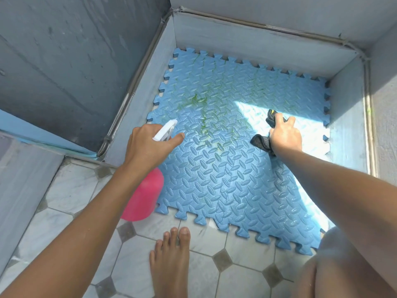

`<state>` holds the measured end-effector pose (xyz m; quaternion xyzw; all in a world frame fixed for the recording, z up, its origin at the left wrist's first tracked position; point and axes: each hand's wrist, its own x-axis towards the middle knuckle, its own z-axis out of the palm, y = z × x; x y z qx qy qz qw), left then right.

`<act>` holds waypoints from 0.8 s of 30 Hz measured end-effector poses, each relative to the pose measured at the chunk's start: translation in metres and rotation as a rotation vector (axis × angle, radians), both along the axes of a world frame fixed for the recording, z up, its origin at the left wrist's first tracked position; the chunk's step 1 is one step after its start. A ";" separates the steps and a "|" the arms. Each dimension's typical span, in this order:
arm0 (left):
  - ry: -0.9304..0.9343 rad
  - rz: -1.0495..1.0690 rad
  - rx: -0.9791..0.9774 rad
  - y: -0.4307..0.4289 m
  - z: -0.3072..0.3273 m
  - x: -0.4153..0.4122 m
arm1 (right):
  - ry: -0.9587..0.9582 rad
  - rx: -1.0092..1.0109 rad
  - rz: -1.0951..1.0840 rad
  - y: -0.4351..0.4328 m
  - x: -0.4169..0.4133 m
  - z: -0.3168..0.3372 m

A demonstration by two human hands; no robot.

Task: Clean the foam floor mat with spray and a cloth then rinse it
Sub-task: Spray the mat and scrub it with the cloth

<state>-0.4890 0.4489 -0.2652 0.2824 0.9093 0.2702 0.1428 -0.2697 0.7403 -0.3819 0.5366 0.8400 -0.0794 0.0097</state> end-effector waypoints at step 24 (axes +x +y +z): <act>-0.257 0.173 0.088 -0.028 -0.027 -0.039 | 0.162 -0.025 0.403 -0.075 -0.033 0.007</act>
